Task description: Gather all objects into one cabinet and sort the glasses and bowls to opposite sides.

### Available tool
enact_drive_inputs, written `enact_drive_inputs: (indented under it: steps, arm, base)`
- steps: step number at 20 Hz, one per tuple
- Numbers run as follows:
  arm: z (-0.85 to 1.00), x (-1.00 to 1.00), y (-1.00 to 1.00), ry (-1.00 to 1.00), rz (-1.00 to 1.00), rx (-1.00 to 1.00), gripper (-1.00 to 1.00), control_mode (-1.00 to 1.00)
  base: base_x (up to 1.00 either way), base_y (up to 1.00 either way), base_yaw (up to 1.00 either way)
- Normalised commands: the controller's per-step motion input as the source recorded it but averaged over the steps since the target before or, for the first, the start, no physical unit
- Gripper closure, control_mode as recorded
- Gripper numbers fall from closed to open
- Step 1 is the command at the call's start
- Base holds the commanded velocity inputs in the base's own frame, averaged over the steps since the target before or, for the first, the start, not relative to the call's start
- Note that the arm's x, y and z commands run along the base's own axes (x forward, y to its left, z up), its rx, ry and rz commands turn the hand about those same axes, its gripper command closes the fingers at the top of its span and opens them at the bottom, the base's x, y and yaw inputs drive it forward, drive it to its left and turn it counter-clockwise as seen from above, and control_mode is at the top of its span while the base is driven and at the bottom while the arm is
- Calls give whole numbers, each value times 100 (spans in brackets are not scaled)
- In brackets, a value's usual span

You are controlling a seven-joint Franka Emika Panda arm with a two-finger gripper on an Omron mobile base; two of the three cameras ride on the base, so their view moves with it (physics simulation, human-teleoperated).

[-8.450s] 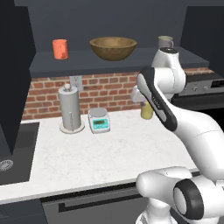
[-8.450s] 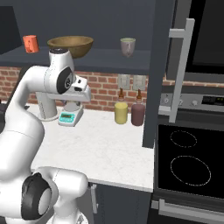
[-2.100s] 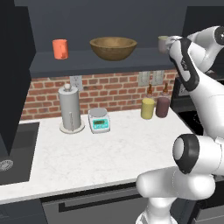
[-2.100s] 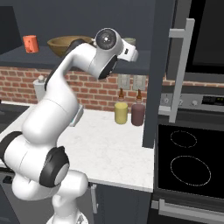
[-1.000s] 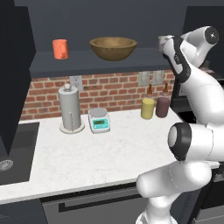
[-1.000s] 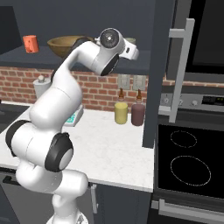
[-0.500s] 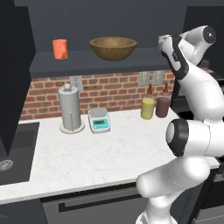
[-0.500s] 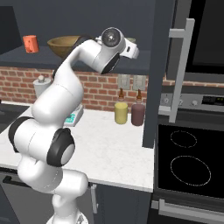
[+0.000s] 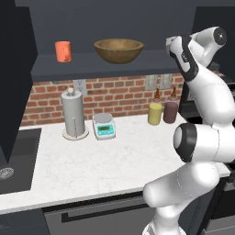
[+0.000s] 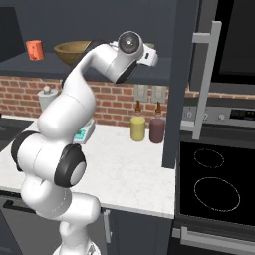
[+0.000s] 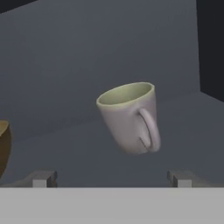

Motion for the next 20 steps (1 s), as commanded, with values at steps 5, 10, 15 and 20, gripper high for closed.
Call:
enact_drive_inputs:
  steps: [5,10,15,20]
  arm:
    - [0,9,-1,0,4,0,-100,-100]
    - [-1,19,0,0,4,0,-100,-100]
    - [-7,20,-9,0,3,0,-100,-100]
    - [-3,11,-5,0,2,0,-100,-100]
  base:
    - [0,0,0]
    - [0,0,0]
    - [0,0,0]
    - [0,0,0]
